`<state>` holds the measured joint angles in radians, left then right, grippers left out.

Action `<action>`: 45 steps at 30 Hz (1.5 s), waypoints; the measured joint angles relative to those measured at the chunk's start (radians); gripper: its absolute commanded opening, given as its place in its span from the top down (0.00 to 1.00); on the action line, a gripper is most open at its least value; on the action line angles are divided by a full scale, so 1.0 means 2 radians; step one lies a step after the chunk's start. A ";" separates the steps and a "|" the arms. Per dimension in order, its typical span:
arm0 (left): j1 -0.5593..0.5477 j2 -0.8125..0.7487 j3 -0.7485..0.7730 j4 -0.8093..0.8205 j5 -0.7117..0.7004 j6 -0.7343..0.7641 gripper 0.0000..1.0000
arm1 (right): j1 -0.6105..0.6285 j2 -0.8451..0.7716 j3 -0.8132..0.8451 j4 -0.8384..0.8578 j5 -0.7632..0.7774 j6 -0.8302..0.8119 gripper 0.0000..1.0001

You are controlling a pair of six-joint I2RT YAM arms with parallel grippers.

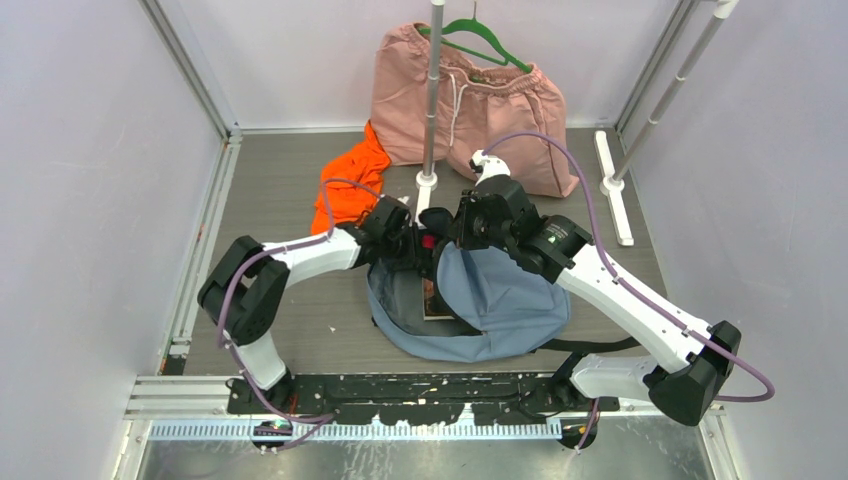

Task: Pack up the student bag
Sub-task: Pick up the stationery from the student bag, then place the stationery at the center of the board.

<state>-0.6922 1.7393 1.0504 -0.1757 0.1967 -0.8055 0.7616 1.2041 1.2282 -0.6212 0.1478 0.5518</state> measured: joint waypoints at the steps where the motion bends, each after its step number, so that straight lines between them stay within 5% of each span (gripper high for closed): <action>1: 0.000 0.000 0.000 -0.001 -0.001 0.002 0.99 | 0.000 0.000 0.000 0.000 0.000 0.000 0.99; 12: 0.013 -0.113 0.008 -0.070 -0.015 0.018 1.00 | 0.000 0.000 0.000 0.000 0.000 0.000 0.99; 20: 0.120 -0.302 -0.039 -0.122 -0.039 0.027 1.00 | 0.014 0.011 -0.006 0.018 -0.019 0.006 0.99; 22: 0.138 -0.334 -0.057 -0.145 -0.049 0.027 1.00 | 0.032 0.035 -0.006 0.035 -0.023 0.008 0.85; 26: 0.161 -0.388 -0.093 -0.193 -0.063 0.027 1.00 | 0.070 0.109 -0.006 0.073 -0.046 0.019 0.32; 29: 0.174 -0.414 -0.105 -0.216 -0.070 0.027 1.00 | 0.098 0.187 0.009 0.078 -0.071 0.013 0.21; 34: 0.184 -0.420 -0.112 -0.231 -0.072 0.027 1.00 | 0.120 0.214 0.009 0.059 -0.055 0.010 0.17; 42: 0.184 -0.407 -0.161 -0.228 -0.049 0.027 1.00 | 0.061 0.020 -0.063 0.060 0.061 0.010 0.20; 45: 0.183 -0.403 -0.186 -0.227 -0.039 0.028 1.00 | 0.015 -0.024 -0.088 0.059 0.078 0.019 0.29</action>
<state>-0.3252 0.9325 0.6788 -0.6292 0.1188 -0.7498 0.7918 1.1557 1.0519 -0.5037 0.3038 0.5888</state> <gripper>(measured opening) 0.089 0.796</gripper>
